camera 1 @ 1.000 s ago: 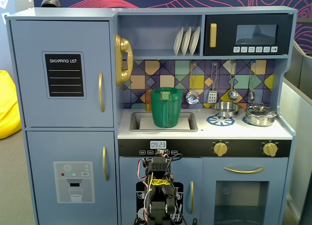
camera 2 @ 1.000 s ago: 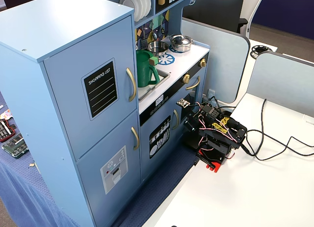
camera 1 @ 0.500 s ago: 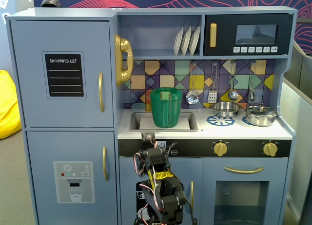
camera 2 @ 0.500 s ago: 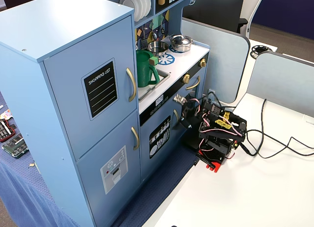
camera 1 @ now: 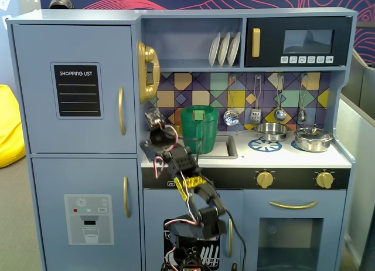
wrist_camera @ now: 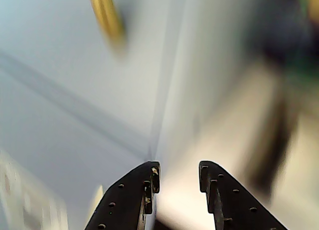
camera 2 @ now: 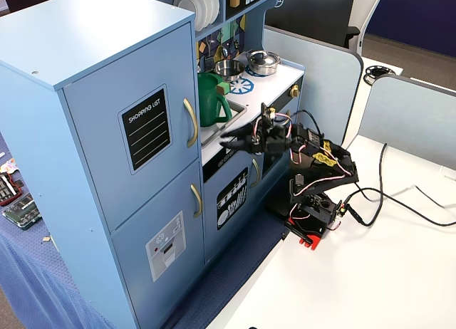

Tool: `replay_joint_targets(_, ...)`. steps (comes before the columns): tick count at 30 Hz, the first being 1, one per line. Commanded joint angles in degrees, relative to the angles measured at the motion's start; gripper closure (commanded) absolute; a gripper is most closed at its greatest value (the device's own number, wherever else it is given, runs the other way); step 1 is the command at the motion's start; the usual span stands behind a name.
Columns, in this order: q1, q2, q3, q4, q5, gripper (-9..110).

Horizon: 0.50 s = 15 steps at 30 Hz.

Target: Open the left cabinet door

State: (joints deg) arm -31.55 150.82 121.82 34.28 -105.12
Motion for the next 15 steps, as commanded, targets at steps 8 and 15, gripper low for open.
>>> replay_joint_targets(8,-6.2,-14.2,-14.1,-19.2,-1.1,95)
replay_joint_targets(15,-8.8,-15.0,-14.5,-22.5,-1.1,93)
